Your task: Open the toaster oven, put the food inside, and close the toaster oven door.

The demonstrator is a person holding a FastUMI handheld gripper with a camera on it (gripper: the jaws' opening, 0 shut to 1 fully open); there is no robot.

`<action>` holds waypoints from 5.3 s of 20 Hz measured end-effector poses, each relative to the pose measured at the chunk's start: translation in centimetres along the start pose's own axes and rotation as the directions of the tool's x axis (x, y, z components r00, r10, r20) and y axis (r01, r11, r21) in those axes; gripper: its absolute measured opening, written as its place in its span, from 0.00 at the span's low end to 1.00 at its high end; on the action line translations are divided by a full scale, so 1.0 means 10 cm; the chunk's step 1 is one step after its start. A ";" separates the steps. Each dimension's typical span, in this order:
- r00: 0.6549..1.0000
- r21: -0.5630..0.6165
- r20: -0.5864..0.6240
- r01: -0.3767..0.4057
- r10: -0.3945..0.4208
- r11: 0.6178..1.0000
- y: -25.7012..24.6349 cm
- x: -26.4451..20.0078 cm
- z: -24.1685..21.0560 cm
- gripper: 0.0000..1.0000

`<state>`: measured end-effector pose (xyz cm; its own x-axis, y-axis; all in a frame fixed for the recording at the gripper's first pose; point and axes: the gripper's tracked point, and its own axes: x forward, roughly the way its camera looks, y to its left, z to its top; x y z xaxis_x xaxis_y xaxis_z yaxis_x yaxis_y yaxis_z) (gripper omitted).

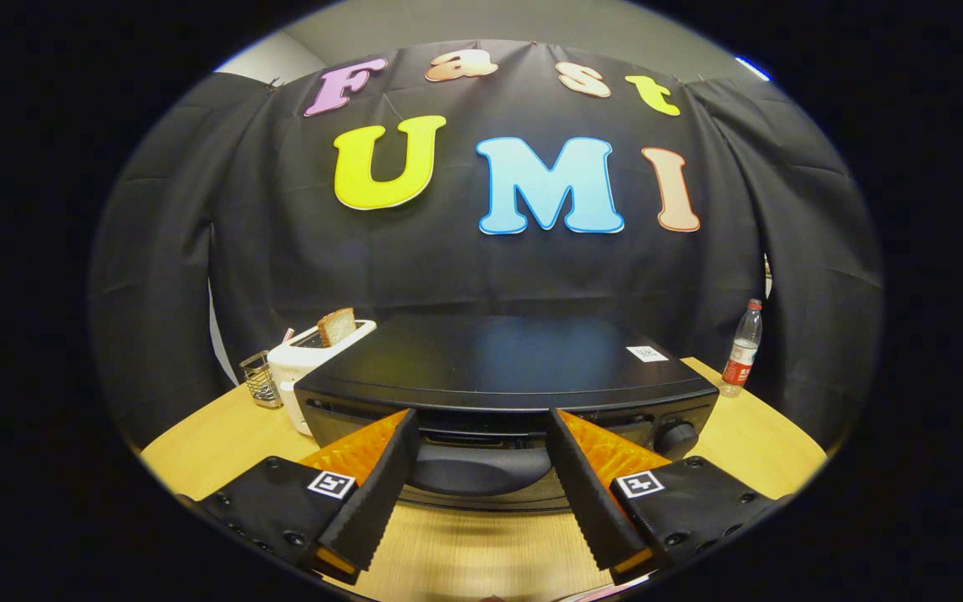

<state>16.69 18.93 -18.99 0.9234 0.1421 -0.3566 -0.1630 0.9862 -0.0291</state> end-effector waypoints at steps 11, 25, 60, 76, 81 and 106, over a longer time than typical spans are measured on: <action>1.000 0.004 -0.015 -0.001 0.001 1.000 0.04 -0.43 -0.40 0.97; 0.986 -0.039 -0.164 0.005 -0.011 0.999 0.08 -0.77 -1.18 0.97; 0.620 0.400 -0.674 -0.150 0.401 0.904 -1.76 -1.71 -1.69 0.99; 0.345 0.514 -0.794 -0.060 0.501 0.856 -1.74 -1.68 -2.13 0.62; 0.322 0.532 -0.803 0.005 0.502 0.847 -1.81 -1.71 -2.21 0.15; 0.522 0.745 -0.588 0.052 0.618 0.665 -0.69 -2.10 -1.60 0.02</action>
<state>-7.11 7.77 -26.29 0.1771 0.6340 -0.7528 0.1985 0.7262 0.6582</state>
